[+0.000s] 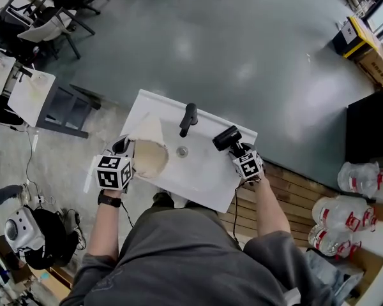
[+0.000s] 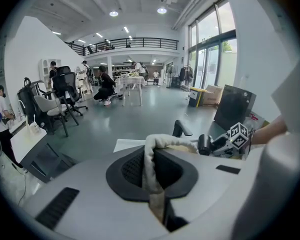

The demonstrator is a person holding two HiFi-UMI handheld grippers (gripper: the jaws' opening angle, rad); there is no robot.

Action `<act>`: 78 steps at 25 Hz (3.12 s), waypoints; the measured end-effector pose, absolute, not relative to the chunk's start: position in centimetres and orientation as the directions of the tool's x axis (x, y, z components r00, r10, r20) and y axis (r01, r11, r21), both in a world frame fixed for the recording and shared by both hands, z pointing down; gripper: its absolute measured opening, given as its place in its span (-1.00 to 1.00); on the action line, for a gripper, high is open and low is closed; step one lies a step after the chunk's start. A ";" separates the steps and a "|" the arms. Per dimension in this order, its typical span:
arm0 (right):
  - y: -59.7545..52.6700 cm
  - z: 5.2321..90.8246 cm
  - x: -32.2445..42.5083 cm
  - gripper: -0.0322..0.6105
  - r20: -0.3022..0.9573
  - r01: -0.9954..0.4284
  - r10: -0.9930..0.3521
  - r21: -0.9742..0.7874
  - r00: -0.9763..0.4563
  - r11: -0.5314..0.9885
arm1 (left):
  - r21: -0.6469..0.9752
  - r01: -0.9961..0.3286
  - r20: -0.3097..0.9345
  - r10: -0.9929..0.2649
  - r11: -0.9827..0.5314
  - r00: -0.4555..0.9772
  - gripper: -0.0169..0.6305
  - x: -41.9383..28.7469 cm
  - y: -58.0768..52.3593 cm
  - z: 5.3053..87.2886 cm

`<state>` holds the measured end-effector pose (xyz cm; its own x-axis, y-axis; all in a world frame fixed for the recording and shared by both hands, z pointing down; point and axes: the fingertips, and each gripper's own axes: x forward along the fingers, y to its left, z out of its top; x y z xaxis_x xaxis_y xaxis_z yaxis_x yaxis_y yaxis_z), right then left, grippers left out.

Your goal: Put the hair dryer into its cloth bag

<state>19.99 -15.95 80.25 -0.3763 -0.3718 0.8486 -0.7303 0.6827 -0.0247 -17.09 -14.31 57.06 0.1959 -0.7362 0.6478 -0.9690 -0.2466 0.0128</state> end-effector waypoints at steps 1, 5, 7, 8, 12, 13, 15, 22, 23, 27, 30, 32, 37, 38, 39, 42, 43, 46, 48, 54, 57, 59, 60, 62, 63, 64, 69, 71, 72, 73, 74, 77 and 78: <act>-15.9 80.6 20.1 -0.15 0.859 -0.734 -0.361 -0.025 -0.363 0.678 | 0.013 -0.969 0.650 -0.734 -0.247 0.196 -0.93 -17.1 -14.3 57.2; -15.6 82.0 20.7 -0.08 0.890 -0.755 -0.318 -0.042 -0.326 0.654 | 0.016 -0.966 0.661 -0.722 -0.259 0.205 -0.93 -16.5 -14.3 57.7; -15.7 81.9 20.5 -0.08 0.888 -0.749 -0.326 -0.032 -0.326 0.661 | 0.020 -0.964 0.665 -0.717 -0.265 0.210 -0.93 -16.5 -14.4 57.9; -15.8 81.8 20.4 -0.12 0.885 -0.748 -0.330 -0.029 -0.328 0.663 | 0.022 -0.964 0.666 -0.715 -0.267 0.213 -0.93 -16.6 -14.5 58.1; -15.8 82.1 20.3 -0.14 0.886 -0.743 -0.321 -0.037 -0.333 0.668 | 0.027 -0.963 0.669 -0.710 -0.270 0.218 -0.93 -16.7 -14.7 58.6; -15.9 82.3 20.4 -0.14 0.887 -0.741 -0.319 -0.038 -0.333 0.671 | 0.027 -0.962 0.670 -0.709 -0.270 0.218 -0.93 -16.7 -14.7 58.6; -15.8 82.2 20.5 -0.15 0.887 -0.739 -0.311 -0.049 -0.342 0.672 | 0.029 -0.962 0.671 -0.708 -0.271 0.220 -0.93 -16.8 -14.8 58.6; -14.7 80.6 19.8 -0.15 0.880 -0.736 -0.264 -0.131 -0.395 0.665 | 0.044 -0.959 0.672 -0.702 -0.281 0.237 -0.93 -16.3 -15.1 58.5; -14.4 80.3 19.7 -0.15 0.876 -0.738 -0.262 -0.144 -0.405 0.659 | 0.050 -0.958 0.671 -0.701 -0.281 0.241 -0.93 -16.3 -15.1 58.6; -13.4 78.3 19.3 -0.15 0.858 -0.741 -0.265 -0.182 -0.441 0.647 | 0.082 -0.958 0.667 -0.699 -0.276 0.258 -0.93 -16.2 -14.9 58.6; -12.9 76.1 19.1 -0.15 0.840 -0.734 -0.276 -0.196 -0.468 0.650 | 0.110 -0.956 0.661 -0.699 -0.271 0.274 -0.93 -16.1 -15.1 58.6; -12.5 74.4 19.0 -0.15 0.829 -0.731 -0.287 -0.197 -0.480 0.653 | 0.123 -0.954 0.656 -0.699 -0.273 0.284 -0.93 -16.0 -15.1 58.5; -11.1 70.3 18.3 -0.15 0.806 -0.713 -0.317 -0.175 -0.500 0.679 | 0.146 -0.948 0.637 -0.706 -0.284 0.310 -0.93 -15.8 -15.1 58.2; -10.7 69.7 18.1 -0.15 0.802 -0.708 -0.320 -0.172 -0.504 0.685 | 0.149 -0.946 0.634 -0.707 -0.287 0.314 -0.93 -15.8 -15.1 58.2; -10.4 69.1 17.9 -0.15 0.799 -0.704 -0.321 -0.170 -0.508 0.690 | 0.152 -0.945 0.630 -0.708 -0.291 0.319 -0.93 -15.8 -15.1 58.1; -9.5 67.8 17.1 -0.15 0.791 -0.693 -0.323 -0.168 -0.519 0.701 | 0.158 -0.939 0.620 -0.709 -0.306 0.336 -0.93 -15.6 -15.3 57.9; -9.2 67.6 16.8 -0.15 0.790 -0.689 -0.322 -0.167 -0.521 0.705 | 0.160 -0.937 0.617 -0.710 -0.311 0.341 -0.93 -15.5 -15.3 57.8; -8.3 67.1 15.7 -0.15 0.790 -0.675 -0.315 -0.163 -0.527 0.720 | 0.166 -0.932 0.609 -0.710 -0.323 0.354 -0.93 -15.4 -15.4 57.7; -7.7 66.9 14.8 -0.15 0.789 -0.662 -0.306 -0.163 -0.533 0.732 | 0.167 -0.929 0.606 -0.709 -0.329 0.360 -0.93 -15.3 -15.3 57.7; -6.2 66.2 10.9 -0.15 0.780 -0.596 -0.255 -0.181 -0.572 0.782 | 0.169 -0.928 0.608 -0.707 -0.331 0.362 -0.93 -15.5 -15.2 58.0; -5.6 65.7 8.7 -0.15 0.774 -0.543 -0.219 -0.186 -0.595 0.819 | 0.169 -0.928 0.610 -0.705 -0.332 0.363 -0.93 -15.4 -15.1 58.2; -5.2 65.4 7.3 -0.15 0.769 -0.503 -0.189 -0.192 -0.611 0.843 | 0.169 -0.928 0.611 -0.703 -0.333 0.364 -0.93 -15.1 -15.0 58.2; -4.9 65.3 6.7 -0.15 0.766 -0.480 -0.173 -0.195 -0.619 0.855 | 0.169 -0.927 0.612 -0.702 -0.334 0.364 -0.93 -15.0 -15.0 58.2; -4.4 65.0 5.3 -0.15 0.763 -0.433 -0.139 -0.198 -0.631 0.879 | 0.167 -0.928 0.614 -0.701 -0.334 0.363 -0.93 -14.9 -14.9 58.3; -4.2 64.8 4.5 -0.15 0.761 -0.408 -0.122 -0.198 -0.637 0.891 | 0.167 -0.928 0.615 -0.701 -0.334 0.362 -0.93 -14.8 -14.9 58.3; -3.9 64.7 3.9 -0.15 0.760 -0.384 -0.106 -0.199 -0.642 0.902 | 0.167 -0.928 0.615 -0.701 -0.333 0.362 -0.93 -14.8 -14.9 58.3; -2.9 64.3 1.4 -0.15 0.752 -0.281 -0.031 -0.208 -0.658 0.937 | 0.169 -0.927 0.618 -0.697 -0.334 0.363 -0.93 -14.4 -14.8 58.4; -2.7 64.0 0.7 -0.15 0.750 -0.246 -0.005 -0.211 -0.662 0.946 | 0.169 -0.927 0.619 -0.696 -0.336 0.365 -0.93 -14.3 -14.9 58.3; -2.6 63.9 0.3 -0.15 0.749 -0.231 0.007 -0.213 -0.663 0.949 | 0.168 -0.927 0.620 -0.695 -0.337 0.365 -0.93 -14.4 -14.9 58.3; -2.5 63.8 0.0 -0.15 0.748 -0.217 0.017 -0.214 -0.663 0.952 | 0.167 -0.926 0.621 -0.694 -0.337 0.365 -0.93 -14.4 -14.9 58.3; -2.5 63.8 -0.2 -0.15 0.748 -0.205 0.027 -0.217 -0.663 0.954 | 0.168 -0.926 0.621 -0.693 -0.338 0.366 -0.93 -14.4 -15.0 58.3; -2.3 63.8 -0.7 -0.15 0.747 -0.179 0.052 -0.225 -0.663 0.958 | 0.183 -0.917 0.612 -0.689 -0.354 0.388 -0.93 -13.8 -14.9 58.1; -2.3 63.9 -0.9 -0.15 0.747 -0.175 0.059 -0.231 -0.662 0.957 | 0.192 -0.911 0.606 -0.686 -0.365 0.403 -0.93 -13.6 -14.8 57.9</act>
<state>-0.87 -2.30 63.92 -0.6623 0.0586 0.7469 -0.1753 0.9571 -0.2306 -13.57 -14.80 57.95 0.4025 -0.6864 0.6056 -0.9110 -0.3652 0.1915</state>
